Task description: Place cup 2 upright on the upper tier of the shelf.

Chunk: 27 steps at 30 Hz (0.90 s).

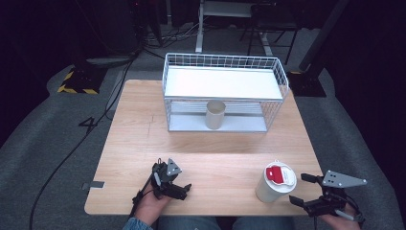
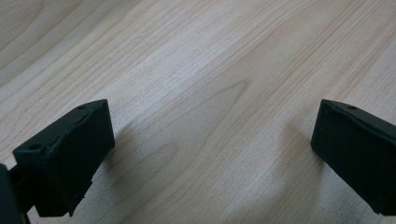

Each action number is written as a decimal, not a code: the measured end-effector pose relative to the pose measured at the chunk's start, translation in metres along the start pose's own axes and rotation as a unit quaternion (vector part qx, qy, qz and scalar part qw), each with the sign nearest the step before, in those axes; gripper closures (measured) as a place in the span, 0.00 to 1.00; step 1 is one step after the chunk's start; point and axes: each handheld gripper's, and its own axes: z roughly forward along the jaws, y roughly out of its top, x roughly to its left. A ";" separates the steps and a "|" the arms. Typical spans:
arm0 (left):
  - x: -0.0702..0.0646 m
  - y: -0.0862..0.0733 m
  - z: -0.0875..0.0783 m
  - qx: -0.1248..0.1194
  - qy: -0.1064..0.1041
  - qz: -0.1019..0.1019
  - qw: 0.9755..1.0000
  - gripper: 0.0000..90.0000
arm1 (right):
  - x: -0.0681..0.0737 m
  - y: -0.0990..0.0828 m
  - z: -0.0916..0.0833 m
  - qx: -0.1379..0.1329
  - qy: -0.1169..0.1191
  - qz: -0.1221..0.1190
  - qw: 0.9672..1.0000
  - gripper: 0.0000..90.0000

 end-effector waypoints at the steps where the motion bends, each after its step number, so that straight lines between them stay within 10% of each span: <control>1: 0.000 0.000 0.000 0.000 0.000 0.000 1.000 0.00 | 0.000 0.000 0.000 0.000 0.000 0.000 1.000 0.00; 14: 0.000 0.000 0.000 0.000 0.000 0.001 1.000 0.00 | 0.016 -0.003 0.034 -0.005 0.041 -0.019 0.999 0.00; 27: 0.000 0.000 0.000 0.000 0.001 0.000 1.000 0.00 | 0.014 -0.009 0.058 -0.052 0.033 -0.006 0.998 0.00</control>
